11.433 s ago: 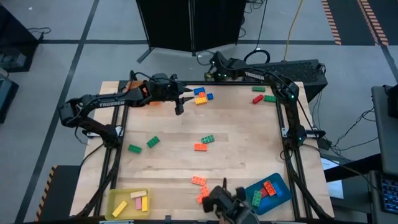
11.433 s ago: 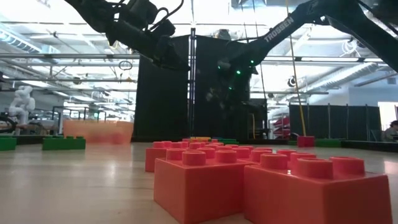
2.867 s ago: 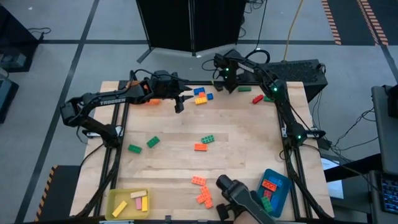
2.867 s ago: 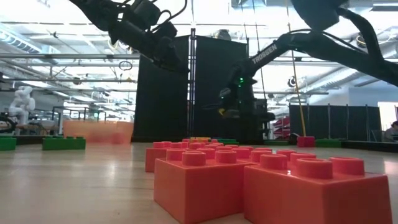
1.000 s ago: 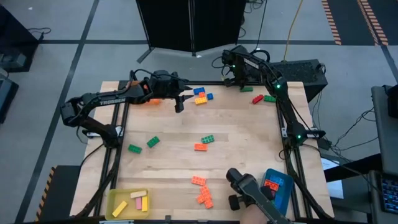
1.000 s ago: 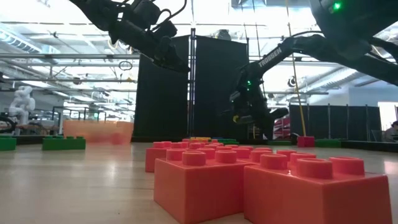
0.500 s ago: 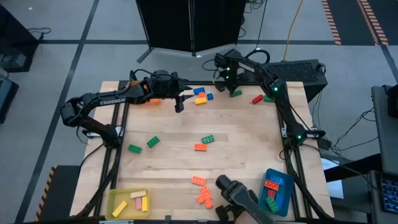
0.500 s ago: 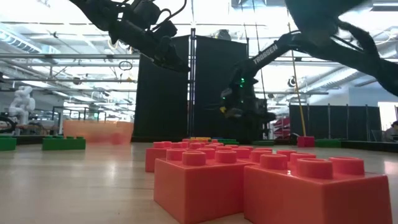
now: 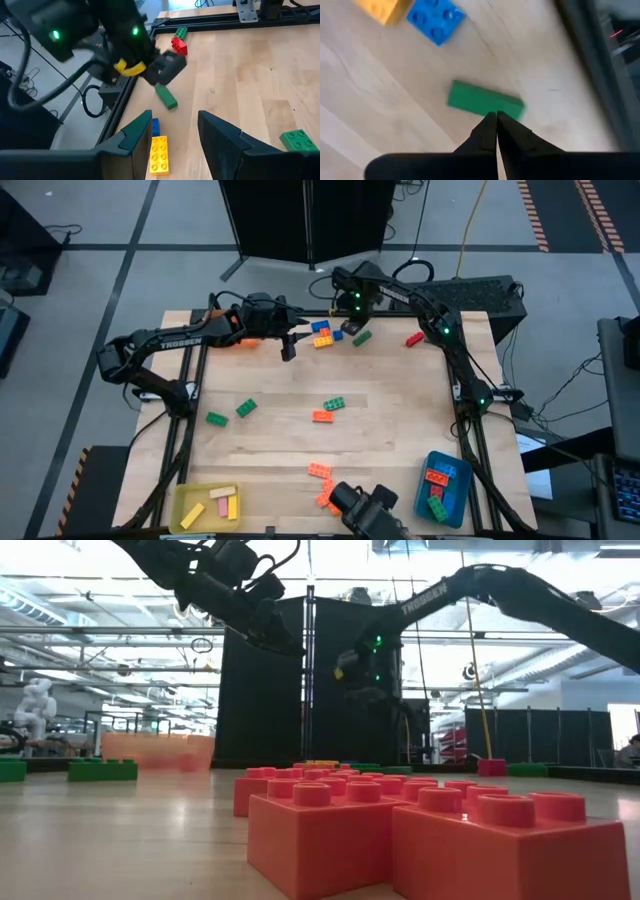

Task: Sort blocks by size
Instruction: Put the green block into the yellow bin

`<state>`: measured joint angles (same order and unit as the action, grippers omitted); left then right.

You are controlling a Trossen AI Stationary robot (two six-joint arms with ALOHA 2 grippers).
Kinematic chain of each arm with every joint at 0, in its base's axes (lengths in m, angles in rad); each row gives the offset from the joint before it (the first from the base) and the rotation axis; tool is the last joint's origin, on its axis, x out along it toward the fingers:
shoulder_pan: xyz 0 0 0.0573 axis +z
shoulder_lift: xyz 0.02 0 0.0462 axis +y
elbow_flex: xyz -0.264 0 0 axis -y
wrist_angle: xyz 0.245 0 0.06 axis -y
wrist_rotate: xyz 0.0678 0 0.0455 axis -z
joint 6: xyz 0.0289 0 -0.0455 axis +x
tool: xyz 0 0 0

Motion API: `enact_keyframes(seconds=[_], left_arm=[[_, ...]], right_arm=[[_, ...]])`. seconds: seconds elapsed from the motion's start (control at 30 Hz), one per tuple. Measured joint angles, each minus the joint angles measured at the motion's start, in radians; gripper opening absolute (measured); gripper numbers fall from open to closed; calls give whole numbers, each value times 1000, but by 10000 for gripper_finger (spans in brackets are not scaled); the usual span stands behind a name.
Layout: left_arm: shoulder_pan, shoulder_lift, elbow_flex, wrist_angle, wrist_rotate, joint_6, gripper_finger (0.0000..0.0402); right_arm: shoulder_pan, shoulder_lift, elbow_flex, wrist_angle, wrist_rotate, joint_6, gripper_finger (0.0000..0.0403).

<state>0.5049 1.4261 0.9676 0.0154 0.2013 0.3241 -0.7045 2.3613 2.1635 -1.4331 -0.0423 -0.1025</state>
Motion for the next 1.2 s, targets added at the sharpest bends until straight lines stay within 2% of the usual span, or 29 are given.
enact_keyframes(seconds=[0.1,0.17,0.37,0.53,0.73,0.93,1.1,1.2], left_arm=[[0,0,0,0,-16,5,161],[0,0,0,0,-36,6,161],[0,0,0,-23,-45,6,161],[0,0,0,-50,-53,7,161],[0,0,0,-128,-59,6,161],[-1,-53,-1,-239,-79,-10,161],[-4,-154,-62,-264,-79,-31,161],[-4,-209,-99,-257,-79,-32,161]], right_arm=[[16,-25,3,-4,135,-138,19],[21,-26,3,-1,179,-207,29],[50,-7,-10,23,169,-386,96],[59,-7,-27,29,110,-469,160],[59,-7,-28,28,91,-553,210],[58,-3,-40,48,93,-566,237],[50,-3,-137,60,98,-537,235],[44,-3,-202,74,145,-533,234]])
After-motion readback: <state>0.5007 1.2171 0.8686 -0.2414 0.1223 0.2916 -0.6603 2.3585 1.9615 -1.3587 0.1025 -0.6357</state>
